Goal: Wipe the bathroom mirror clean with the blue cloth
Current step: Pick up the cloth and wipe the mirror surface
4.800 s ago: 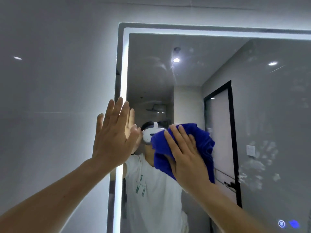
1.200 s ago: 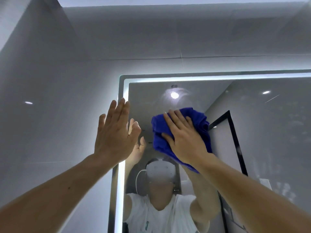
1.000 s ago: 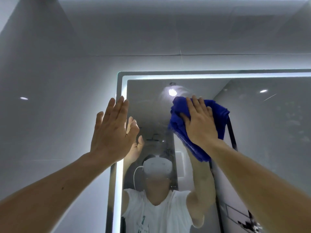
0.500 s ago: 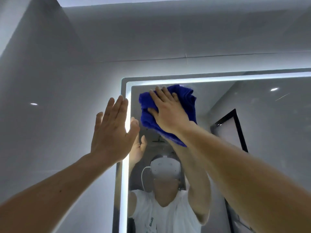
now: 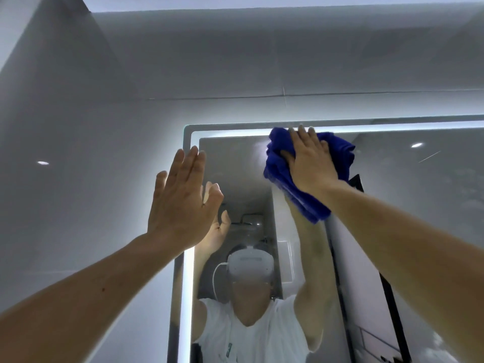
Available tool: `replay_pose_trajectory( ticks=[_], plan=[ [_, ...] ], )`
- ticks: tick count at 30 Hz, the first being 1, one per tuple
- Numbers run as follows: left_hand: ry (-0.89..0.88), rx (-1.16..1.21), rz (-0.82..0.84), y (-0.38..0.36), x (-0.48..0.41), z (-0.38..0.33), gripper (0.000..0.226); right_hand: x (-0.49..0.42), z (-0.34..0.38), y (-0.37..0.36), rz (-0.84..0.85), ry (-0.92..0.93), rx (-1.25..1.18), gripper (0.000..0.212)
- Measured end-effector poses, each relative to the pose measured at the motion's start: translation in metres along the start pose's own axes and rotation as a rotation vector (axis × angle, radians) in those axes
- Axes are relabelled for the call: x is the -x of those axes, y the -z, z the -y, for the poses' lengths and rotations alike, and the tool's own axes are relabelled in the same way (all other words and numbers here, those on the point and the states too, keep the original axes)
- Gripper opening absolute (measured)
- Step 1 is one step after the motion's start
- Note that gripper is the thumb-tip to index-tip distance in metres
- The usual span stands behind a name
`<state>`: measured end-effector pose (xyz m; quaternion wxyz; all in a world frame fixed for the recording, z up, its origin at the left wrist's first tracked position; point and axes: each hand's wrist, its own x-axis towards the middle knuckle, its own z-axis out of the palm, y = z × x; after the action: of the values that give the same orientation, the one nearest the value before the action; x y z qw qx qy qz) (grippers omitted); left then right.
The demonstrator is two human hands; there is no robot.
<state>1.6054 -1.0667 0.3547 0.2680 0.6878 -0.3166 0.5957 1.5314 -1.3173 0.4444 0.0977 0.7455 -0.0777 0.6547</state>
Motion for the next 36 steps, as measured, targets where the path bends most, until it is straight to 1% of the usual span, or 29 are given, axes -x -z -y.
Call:
replay_pose_trajectory(
  ticks=[3, 5, 7, 10, 13, 15, 16, 18, 21, 22, 24, 27, 29, 31, 33, 36],
  plan=[
    [0.001, 0.0, -0.008, 0.004, -0.004, 0.003, 0.076, -0.04, 0.014, 0.007, 0.004, -0.062, 0.032, 0.057],
    [0.001, -0.01, -0.022, 0.005, -0.007, 0.004, 0.076, -0.056, 0.031, 0.005, 0.032, -0.049, 0.03, 0.058],
    [-0.008, -0.008, -0.029, 0.003, -0.008, 0.003, 0.076, -0.058, 0.049, 0.0, 0.053, 0.034, 0.028, 0.058],
    [-0.016, -0.002, -0.044, -0.003, -0.01, -0.001, 0.074, -0.036, 0.063, -0.009, 0.053, 0.247, -0.009, 0.056],
    [-0.016, 0.017, -0.057, -0.011, -0.013, -0.009, 0.073, 0.012, 0.053, -0.011, 0.086, 0.449, -0.041, 0.052],
    [-0.027, 0.046, -0.072, -0.015, -0.011, -0.014, 0.073, 0.046, 0.035, -0.011, 0.129, 0.499, -0.028, 0.053],
    [-0.033, 0.054, -0.077, -0.017, -0.01, -0.015, 0.073, 0.059, 0.023, -0.009, 0.143, 0.496, -0.017, 0.054],
    [-0.045, 0.052, -0.075, -0.02, -0.008, -0.014, 0.074, 0.064, -0.003, -0.001, 0.139, 0.428, -0.008, 0.054],
    [-0.046, 0.04, -0.063, -0.021, -0.008, -0.013, 0.075, 0.033, -0.033, 0.016, 0.063, 0.209, -0.031, 0.052],
    [-0.04, 0.041, -0.062, -0.02, -0.008, -0.013, 0.075, 0.016, -0.037, 0.02, 0.036, 0.132, -0.017, 0.052],
    [-0.039, 0.043, -0.056, -0.021, -0.006, -0.014, 0.075, -0.02, -0.038, 0.023, 0.032, -0.016, 0.016, 0.054],
    [-0.046, 0.051, -0.05, -0.024, -0.005, -0.019, 0.074, -0.053, -0.026, 0.019, 0.046, -0.13, -0.007, 0.057],
    [-0.046, 0.07, -0.06, -0.026, -0.006, -0.023, 0.073, -0.042, -0.017, 0.013, 0.018, -0.1, -0.007, 0.057],
    [-0.052, 0.085, -0.081, -0.027, -0.007, -0.028, 0.073, -0.006, -0.011, 0.002, -0.007, 0.046, -0.02, 0.056],
    [-0.057, 0.103, -0.106, -0.028, -0.007, -0.034, 0.073, 0.042, -0.007, -0.006, 0.027, 0.164, -0.058, 0.055],
    [-0.042, 0.118, -0.112, -0.033, -0.003, -0.044, 0.071, 0.108, -0.011, -0.009, 0.1, 0.267, -0.05, 0.056]
  ],
)
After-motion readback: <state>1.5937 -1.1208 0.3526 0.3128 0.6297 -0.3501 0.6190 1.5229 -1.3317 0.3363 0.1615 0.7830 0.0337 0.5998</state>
